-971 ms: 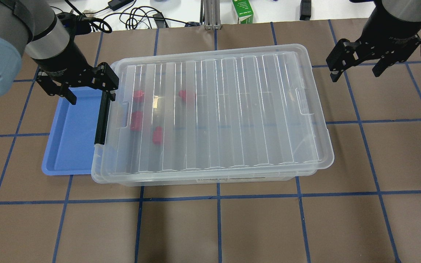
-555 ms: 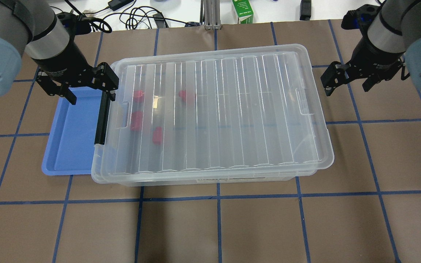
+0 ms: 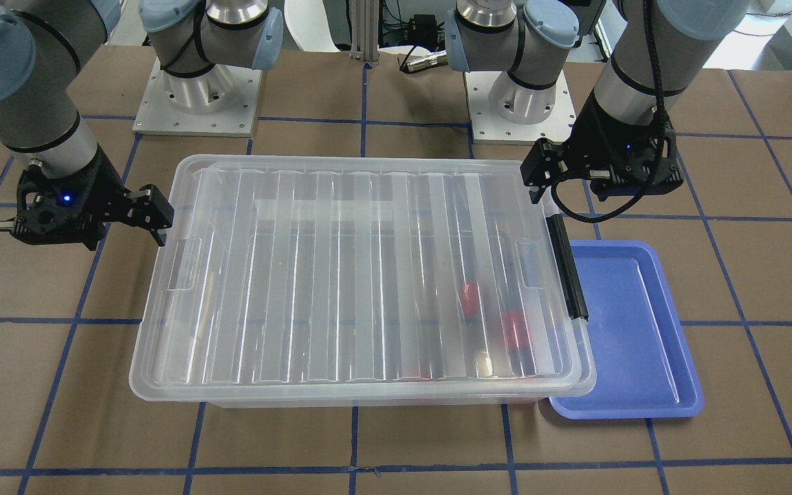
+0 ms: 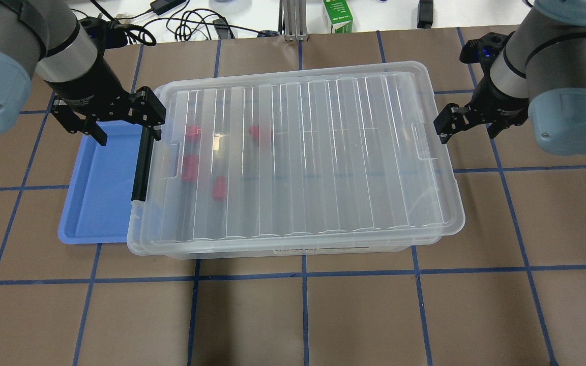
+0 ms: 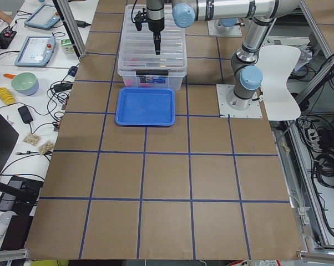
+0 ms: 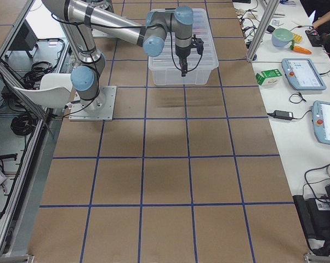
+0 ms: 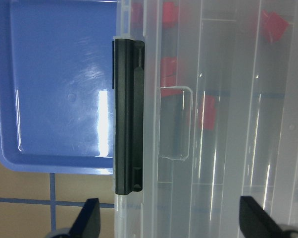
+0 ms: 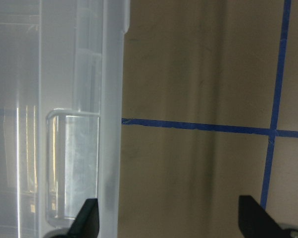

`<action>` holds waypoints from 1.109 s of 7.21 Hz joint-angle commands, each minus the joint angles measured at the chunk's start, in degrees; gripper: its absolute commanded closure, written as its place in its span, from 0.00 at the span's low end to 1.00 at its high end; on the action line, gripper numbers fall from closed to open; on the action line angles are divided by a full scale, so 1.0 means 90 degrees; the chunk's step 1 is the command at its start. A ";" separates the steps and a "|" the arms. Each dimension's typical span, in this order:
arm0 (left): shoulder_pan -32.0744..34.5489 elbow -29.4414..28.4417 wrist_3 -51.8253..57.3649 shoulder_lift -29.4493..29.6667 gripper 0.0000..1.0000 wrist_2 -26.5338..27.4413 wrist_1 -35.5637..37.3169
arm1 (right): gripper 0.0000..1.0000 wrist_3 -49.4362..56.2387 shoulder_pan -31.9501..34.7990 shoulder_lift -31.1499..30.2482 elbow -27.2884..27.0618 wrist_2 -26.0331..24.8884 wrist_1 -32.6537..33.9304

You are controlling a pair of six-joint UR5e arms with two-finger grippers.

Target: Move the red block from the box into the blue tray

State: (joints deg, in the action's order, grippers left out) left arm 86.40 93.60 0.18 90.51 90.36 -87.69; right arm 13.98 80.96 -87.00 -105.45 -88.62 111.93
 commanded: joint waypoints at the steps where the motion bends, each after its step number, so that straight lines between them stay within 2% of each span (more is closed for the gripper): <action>1: 0.0000 0.0000 0.0000 0.0011 0.00 -0.0001 0.0026 | 0.00 -0.0001 0.0037 0.0067 -0.0012 0.0012 0.0043; 8: -0.0039 -0.0019 0.0088 0.0226 0.00 -0.0089 0.0046 | 0.00 0.0165 0.0037 0.0262 -0.0002 0.0012 0.0141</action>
State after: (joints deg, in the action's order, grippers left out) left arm 86.14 93.58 0.89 91.78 89.66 -87.31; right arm 15.09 81.34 -84.83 -105.51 -88.43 113.15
